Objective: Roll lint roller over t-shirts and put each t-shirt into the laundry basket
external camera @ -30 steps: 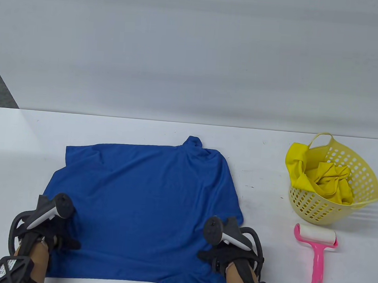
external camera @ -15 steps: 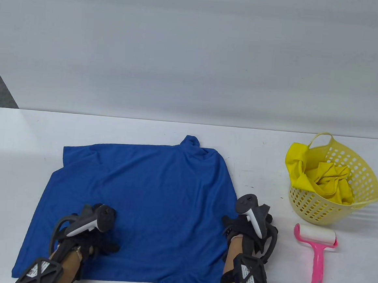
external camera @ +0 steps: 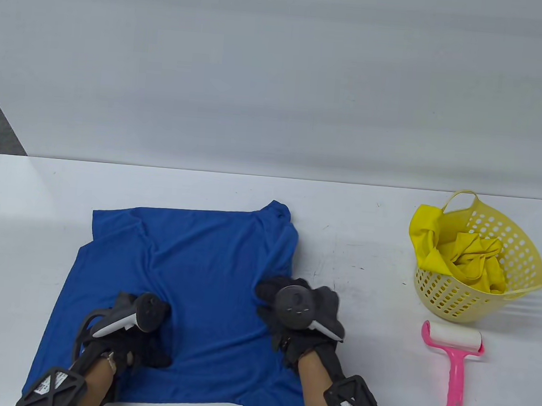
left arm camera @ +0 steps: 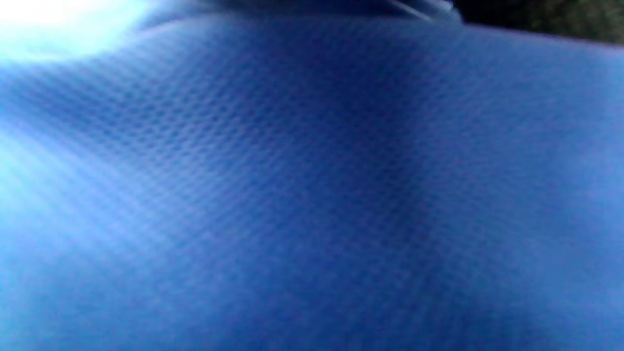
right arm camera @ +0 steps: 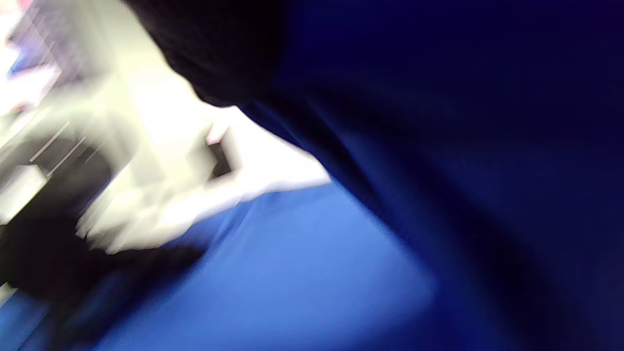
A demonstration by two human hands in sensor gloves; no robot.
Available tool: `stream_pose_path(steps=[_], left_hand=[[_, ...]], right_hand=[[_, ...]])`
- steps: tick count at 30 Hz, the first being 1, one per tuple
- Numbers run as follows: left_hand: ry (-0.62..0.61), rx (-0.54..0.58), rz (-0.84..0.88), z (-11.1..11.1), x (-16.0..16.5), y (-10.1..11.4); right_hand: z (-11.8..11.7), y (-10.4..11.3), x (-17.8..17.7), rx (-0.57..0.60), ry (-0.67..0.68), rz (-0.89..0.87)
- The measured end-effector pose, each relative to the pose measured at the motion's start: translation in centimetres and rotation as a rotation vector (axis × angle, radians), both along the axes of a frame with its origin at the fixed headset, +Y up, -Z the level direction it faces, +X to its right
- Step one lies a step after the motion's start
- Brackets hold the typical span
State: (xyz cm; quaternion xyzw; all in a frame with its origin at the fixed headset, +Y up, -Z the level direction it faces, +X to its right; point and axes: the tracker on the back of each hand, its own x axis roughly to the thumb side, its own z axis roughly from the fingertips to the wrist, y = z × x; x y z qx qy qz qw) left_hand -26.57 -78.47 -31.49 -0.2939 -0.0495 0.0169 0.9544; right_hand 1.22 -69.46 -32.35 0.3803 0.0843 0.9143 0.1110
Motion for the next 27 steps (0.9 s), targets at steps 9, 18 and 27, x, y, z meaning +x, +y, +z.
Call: stream_pose_path(steps=[9,18,27], left_hand=[[0.0,-0.006,0.001,0.0,-0.1,-0.1],[-0.003,-0.015,0.002,-0.1,-0.1,-0.2],[-0.008,-0.02,0.005,-0.1,-0.1,-0.2]], right_hand=[[-2.1,-1.5,2.1,-0.032,-0.49,-0.016],[-5.3,-6.3,-1.3,-0.299,-0.563,0.194],[-5.5,-1.8,4.6,-0.153,-0.649,-0.414]])
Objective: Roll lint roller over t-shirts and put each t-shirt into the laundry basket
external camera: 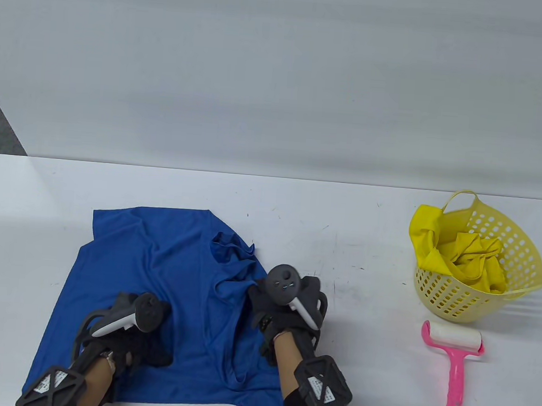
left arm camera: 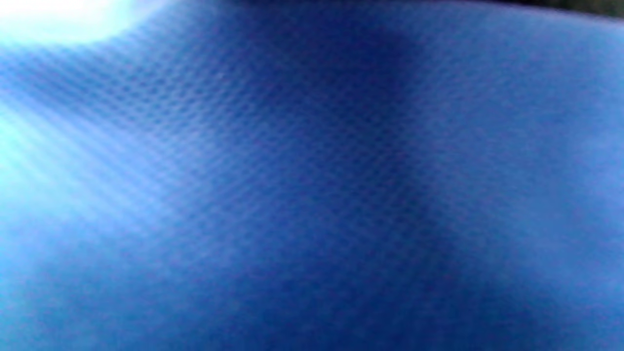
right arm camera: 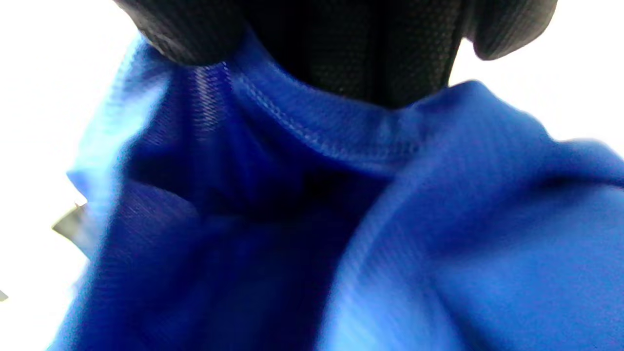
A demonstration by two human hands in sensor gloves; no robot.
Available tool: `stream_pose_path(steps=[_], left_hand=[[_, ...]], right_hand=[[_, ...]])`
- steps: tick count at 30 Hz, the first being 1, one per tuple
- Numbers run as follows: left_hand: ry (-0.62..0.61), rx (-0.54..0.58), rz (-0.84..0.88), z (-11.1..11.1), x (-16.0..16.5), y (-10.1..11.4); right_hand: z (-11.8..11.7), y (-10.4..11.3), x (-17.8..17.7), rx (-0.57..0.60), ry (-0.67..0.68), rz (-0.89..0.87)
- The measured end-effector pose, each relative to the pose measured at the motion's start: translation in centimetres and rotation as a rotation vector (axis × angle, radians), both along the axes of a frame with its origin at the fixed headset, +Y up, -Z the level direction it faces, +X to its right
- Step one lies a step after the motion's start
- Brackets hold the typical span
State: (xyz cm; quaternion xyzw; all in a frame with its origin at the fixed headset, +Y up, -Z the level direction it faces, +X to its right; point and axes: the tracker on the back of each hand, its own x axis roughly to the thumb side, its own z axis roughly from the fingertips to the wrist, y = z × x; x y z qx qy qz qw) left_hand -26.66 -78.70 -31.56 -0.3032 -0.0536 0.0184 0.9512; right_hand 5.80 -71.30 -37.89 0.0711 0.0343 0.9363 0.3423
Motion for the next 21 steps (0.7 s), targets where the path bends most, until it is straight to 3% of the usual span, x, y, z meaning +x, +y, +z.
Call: stream_pose_path(steps=[2,4,5,7,9,12,15,17,21], left_hand=[[-0.001,0.0,0.0,0.0,0.0,0.0],[-0.001,0.0,-0.002,0.0,0.0,0.0],[-0.001,0.001,-0.005,0.0,0.0,0.0],[0.0,0.002,-0.007,0.0,0.0,0.0],[0.0,0.002,-0.01,0.0,0.0,0.0],[0.0,0.003,-0.012,0.0,0.0,-0.1],[0.0,0.003,-0.013,0.0,0.1,-0.1],[-0.003,0.003,-0.012,0.0,0.0,-0.1],[-0.004,0.004,-0.015,0.0,0.1,-0.2]], right_hand=[[-0.5,0.8,4.3,-0.124,-0.136,-0.253],[-0.8,0.8,8.3,-0.155,-0.302,-0.405],[-0.6,0.5,10.8,-0.131,-0.448,-0.467],[0.3,-0.2,13.7,-0.034,-0.604,-0.581],[0.8,-0.6,14.9,0.038,-0.626,-0.584],[1.0,-0.5,14.1,0.042,-0.546,-0.267],[0.5,-0.8,11.4,-0.074,-0.329,0.047],[0.4,-1.8,8.7,-0.057,-0.134,0.238],[0.8,-3.7,5.7,-0.024,-0.034,0.39]])
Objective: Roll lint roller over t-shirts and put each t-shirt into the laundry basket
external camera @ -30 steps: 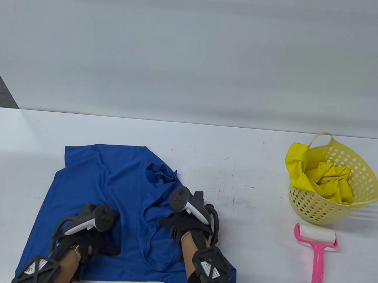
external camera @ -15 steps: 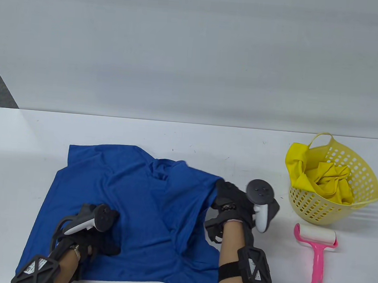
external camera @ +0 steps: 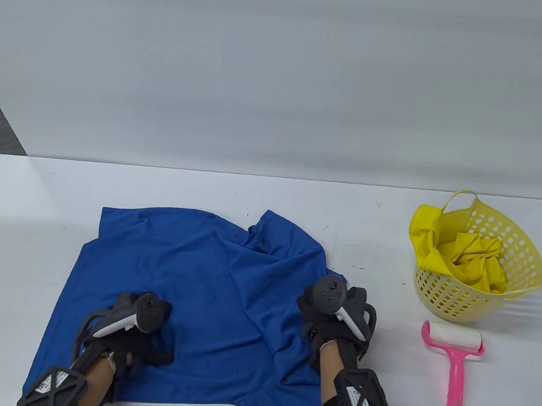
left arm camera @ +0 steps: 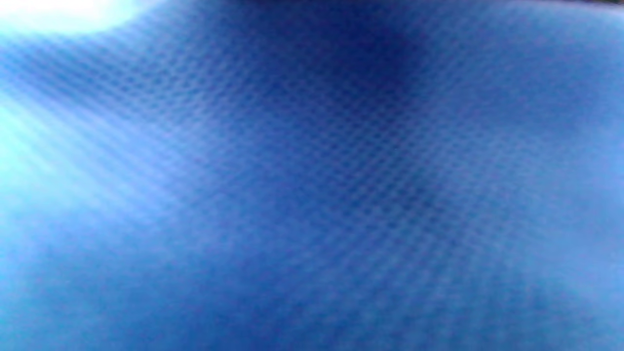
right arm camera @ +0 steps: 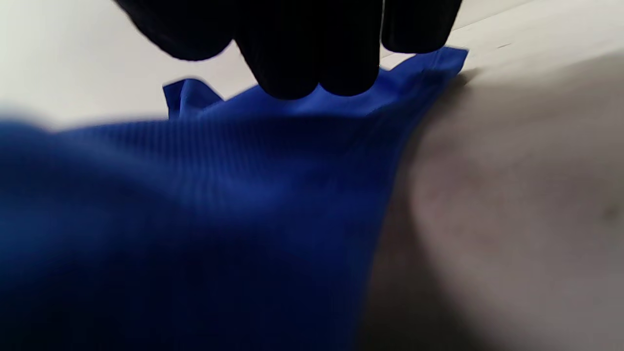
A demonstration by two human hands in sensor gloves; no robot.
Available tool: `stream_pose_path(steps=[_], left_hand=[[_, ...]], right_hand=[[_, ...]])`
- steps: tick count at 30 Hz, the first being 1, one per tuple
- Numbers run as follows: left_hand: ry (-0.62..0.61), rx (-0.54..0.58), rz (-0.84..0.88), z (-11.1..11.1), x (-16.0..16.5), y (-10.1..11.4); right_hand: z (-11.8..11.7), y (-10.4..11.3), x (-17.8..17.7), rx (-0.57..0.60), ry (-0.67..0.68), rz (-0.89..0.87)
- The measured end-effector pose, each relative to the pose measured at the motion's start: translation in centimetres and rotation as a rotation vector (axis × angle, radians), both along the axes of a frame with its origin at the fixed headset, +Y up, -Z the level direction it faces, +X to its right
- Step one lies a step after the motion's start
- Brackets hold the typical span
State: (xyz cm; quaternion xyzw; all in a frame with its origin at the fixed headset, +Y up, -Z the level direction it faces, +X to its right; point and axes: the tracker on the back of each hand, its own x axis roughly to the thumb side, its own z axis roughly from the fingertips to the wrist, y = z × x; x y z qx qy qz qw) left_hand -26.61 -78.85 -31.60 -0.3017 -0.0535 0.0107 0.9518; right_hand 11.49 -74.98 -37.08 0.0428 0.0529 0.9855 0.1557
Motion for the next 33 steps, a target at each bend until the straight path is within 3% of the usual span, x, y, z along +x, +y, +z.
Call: stream_pose_path(steps=[2,4,6,8,9,10,11,14,16,19,21,23,25,26,28,33], left_hand=[[-0.001,-0.001,-0.002,0.0,0.0,0.0],[-0.004,0.0,-0.006,0.0,0.0,0.0],[-0.004,0.0,-0.007,0.0,0.0,0.0],[-0.006,-0.002,-0.006,-0.1,0.0,0.0],[-0.009,-0.004,-0.005,-0.1,0.0,0.0],[-0.011,-0.006,-0.004,-0.1,0.0,0.1],[-0.016,-0.008,-0.008,-0.1,0.0,0.1],[-0.041,0.005,-0.042,0.1,0.2,0.6],[-0.064,0.02,-0.082,0.3,0.5,1.0],[-0.081,0.025,-0.117,0.5,0.7,1.3],[-0.084,0.014,-0.113,0.5,0.7,1.2],[-0.086,0.007,-0.108,0.5,0.7,1.2],[-0.102,0.02,-0.123,0.6,0.8,1.6],[-0.108,0.031,-0.133,0.7,0.9,1.7],[-0.101,0.053,-0.136,0.8,1.0,1.8],[-0.083,0.078,-0.149,0.8,1.0,1.8]], right_hand=[[-0.7,-1.1,0.4,-0.125,-0.049,0.135],[-1.6,-2.1,2.3,-0.332,-0.106,0.231],[-2.0,-2.3,4.2,-0.377,-0.164,0.173],[-1.3,-1.3,4.7,-0.107,-0.209,-0.006],[-0.9,-0.7,3.9,0.108,-0.207,-0.093],[-0.8,0.1,2.7,0.21,-0.154,-0.141],[-0.7,0.3,1.5,0.159,-0.078,-0.123],[-0.2,-0.2,-1.5,-0.298,0.057,0.11],[-0.5,-1.4,-1.3,-0.51,0.065,0.169],[-1.9,-2.6,0.8,-0.373,0.03,0.13],[-2.5,-2.8,2.9,-0.434,-0.037,0.244],[-2.5,-2.8,3.7,-0.422,-0.101,0.232],[-2.1,-2.1,3.6,-0.271,-0.244,0.311],[-1.9,-1.8,3.4,-0.16,-0.208,0.305],[-1.7,-1.3,2.8,-0.079,-0.137,0.256],[0.1,0.5,1.0,-0.244,0.013,0.044]])
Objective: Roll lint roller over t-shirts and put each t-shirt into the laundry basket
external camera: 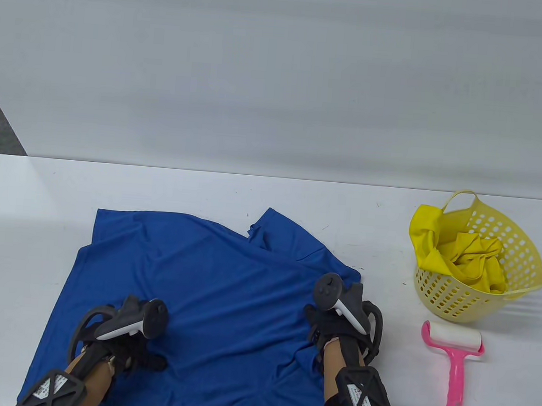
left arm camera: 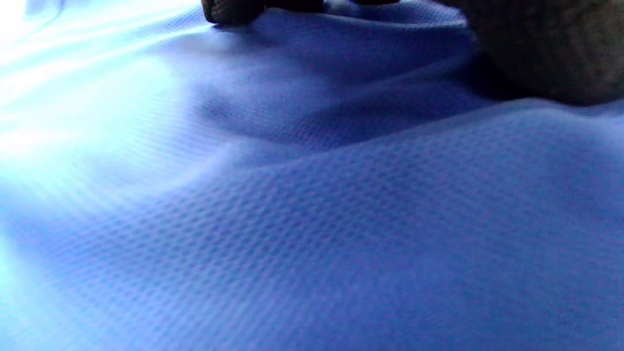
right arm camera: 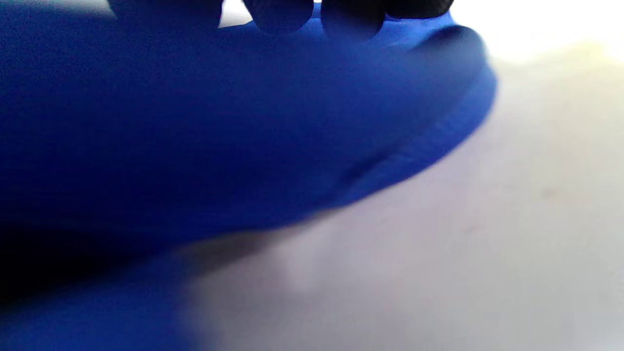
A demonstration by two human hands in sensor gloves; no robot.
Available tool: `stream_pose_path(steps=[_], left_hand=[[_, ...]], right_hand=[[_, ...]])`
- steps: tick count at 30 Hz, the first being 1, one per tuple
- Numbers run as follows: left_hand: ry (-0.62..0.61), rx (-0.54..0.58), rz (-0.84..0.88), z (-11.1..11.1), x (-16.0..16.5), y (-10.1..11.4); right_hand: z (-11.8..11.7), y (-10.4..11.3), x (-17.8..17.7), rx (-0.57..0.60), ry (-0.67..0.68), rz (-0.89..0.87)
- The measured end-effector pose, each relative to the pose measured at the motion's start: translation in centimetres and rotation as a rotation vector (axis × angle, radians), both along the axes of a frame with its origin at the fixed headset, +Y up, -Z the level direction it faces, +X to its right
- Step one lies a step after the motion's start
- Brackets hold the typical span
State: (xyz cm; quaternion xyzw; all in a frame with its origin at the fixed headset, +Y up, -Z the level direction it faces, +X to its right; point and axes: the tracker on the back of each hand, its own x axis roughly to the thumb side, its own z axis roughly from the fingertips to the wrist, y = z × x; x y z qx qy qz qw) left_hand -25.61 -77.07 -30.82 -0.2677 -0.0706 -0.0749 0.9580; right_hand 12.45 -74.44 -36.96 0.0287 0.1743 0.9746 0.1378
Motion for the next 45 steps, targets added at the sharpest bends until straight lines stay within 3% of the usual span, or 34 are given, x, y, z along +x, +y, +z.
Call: stream_pose_path(steps=[3,5,8,10,14,16,20,23,26,30,32,35,37,40,43,45], left_hand=[[0.022,-0.025,0.019,-0.3,-0.5,-0.4],[0.041,-0.041,0.034,-0.5,-0.9,-0.5],[0.055,-0.059,0.047,-0.7,-1.4,-0.5],[0.049,-0.062,0.039,-0.7,-1.4,-0.4],[0.027,-0.019,-0.003,-0.4,-1.1,0.3],[0.039,0.027,0.006,-0.3,-0.9,0.6],[0.059,0.185,0.032,-0.3,-0.5,0.3],[0.025,0.128,0.045,-0.4,0.0,-0.3],[0.032,0.038,0.025,-0.6,0.2,-1.1],[0.051,0.031,0.061,-0.6,-0.3,-1.3],[0.043,0.042,0.05,-0.7,-0.3,-1.2],[0.037,0.053,0.046,-0.8,-0.3,-1.2],[0.018,0.058,0.052,-0.9,-0.3,-1.3],[0.0,0.017,0.099,-0.9,-0.3,-1.7],[-0.006,0.016,0.084,-0.9,-0.2,-1.5],[-0.009,0.016,0.078,-0.9,-0.1,-1.5]], right_hand=[[2.1,0.6,-1.5,-0.162,0.159,0.054],[3.2,0.4,-1.7,-0.138,0.204,0.184],[3.8,-1.1,-0.2,-0.191,0.197,0.425],[4.1,-1.9,1.4,-0.235,0.152,0.467],[4.4,-2.4,4.6,-0.295,0.048,0.45],[4.7,-2.1,4.5,-0.299,0.072,0.448],[4.3,-0.5,1.7,-0.098,0.113,0.274],[3.0,-0.2,-0.2,-0.027,0.075,0.126],[1.2,-0.9,-1.6,-0.064,0.049,0.095],[1.6,-2.5,-4.9,-0.2,0.192,0.018],[3.1,-2.2,-6.9,-0.123,0.319,0.1],[5.5,-1.1,-9.5,-0.115,0.569,0.257],[7.0,-0.4,-11.0,-0.129,0.652,0.193],[7.5,0.5,-12.0,-0.169,0.716,0.06],[5.6,2.3,-10.3,0.013,0.516,-0.067],[3.8,2.9,-8.3,0.249,0.318,-0.094]])
